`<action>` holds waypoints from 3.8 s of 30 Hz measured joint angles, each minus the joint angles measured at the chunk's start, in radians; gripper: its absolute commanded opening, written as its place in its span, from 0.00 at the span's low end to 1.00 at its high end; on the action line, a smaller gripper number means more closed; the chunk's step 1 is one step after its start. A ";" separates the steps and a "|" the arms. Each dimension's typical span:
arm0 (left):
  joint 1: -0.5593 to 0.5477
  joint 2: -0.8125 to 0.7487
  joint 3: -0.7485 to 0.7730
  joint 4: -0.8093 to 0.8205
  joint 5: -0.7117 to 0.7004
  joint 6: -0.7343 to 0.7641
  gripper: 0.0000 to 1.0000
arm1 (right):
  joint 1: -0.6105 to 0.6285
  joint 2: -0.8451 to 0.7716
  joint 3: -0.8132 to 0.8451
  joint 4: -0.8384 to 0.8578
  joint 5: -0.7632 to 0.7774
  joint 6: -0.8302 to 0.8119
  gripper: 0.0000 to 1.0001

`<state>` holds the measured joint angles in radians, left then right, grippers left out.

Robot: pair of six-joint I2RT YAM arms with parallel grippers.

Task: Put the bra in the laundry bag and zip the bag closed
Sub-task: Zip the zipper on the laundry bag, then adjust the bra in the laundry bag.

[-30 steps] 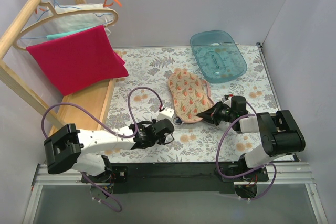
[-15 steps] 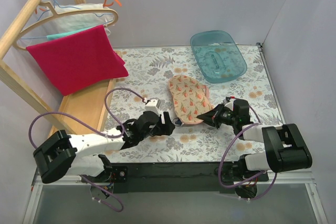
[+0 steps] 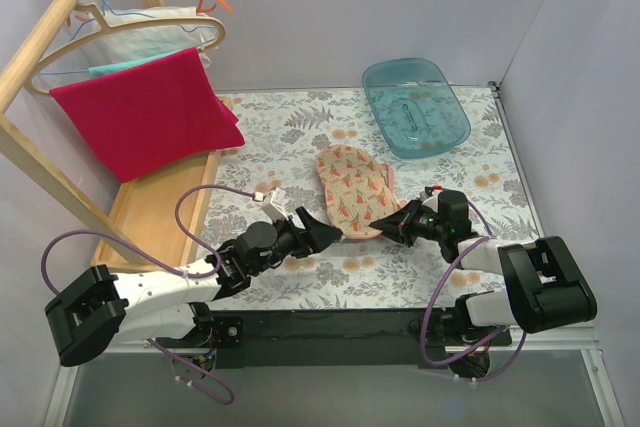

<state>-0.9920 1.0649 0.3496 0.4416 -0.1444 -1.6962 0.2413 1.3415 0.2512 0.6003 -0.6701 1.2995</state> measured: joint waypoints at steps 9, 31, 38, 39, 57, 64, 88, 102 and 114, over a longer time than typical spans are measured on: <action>0.010 0.077 -0.024 0.068 0.013 -0.090 0.72 | 0.018 0.000 0.000 0.002 0.018 0.019 0.11; 0.029 0.206 -0.027 0.191 0.000 -0.152 0.69 | 0.063 0.000 0.001 0.027 0.039 0.056 0.11; 0.034 0.213 -0.026 0.220 0.003 -0.153 0.67 | 0.079 0.006 0.001 0.032 0.045 0.058 0.12; 0.034 0.215 -0.026 0.222 0.004 -0.153 0.67 | 0.082 0.007 0.001 0.032 0.046 0.058 0.12; 0.069 0.325 -0.002 0.277 0.057 -0.164 0.67 | 0.189 0.068 0.016 0.056 0.122 0.060 0.12; 0.100 0.352 0.003 0.330 0.085 -0.188 0.68 | 0.266 0.100 0.016 0.095 0.147 0.103 0.12; 0.201 0.343 0.011 0.302 0.184 -0.177 0.74 | 0.383 0.214 0.075 0.159 0.243 0.175 0.10; 0.204 0.032 -0.001 0.029 0.180 -0.106 0.77 | 0.266 0.183 0.073 0.161 0.156 0.134 0.10; 0.204 -0.074 -0.055 -0.083 0.122 -0.105 0.81 | 0.243 0.183 0.074 0.156 0.146 0.111 0.10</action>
<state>-0.7879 0.9909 0.2943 0.3588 -0.0223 -1.8008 0.4843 1.5249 0.3256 0.7567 -0.5243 1.4109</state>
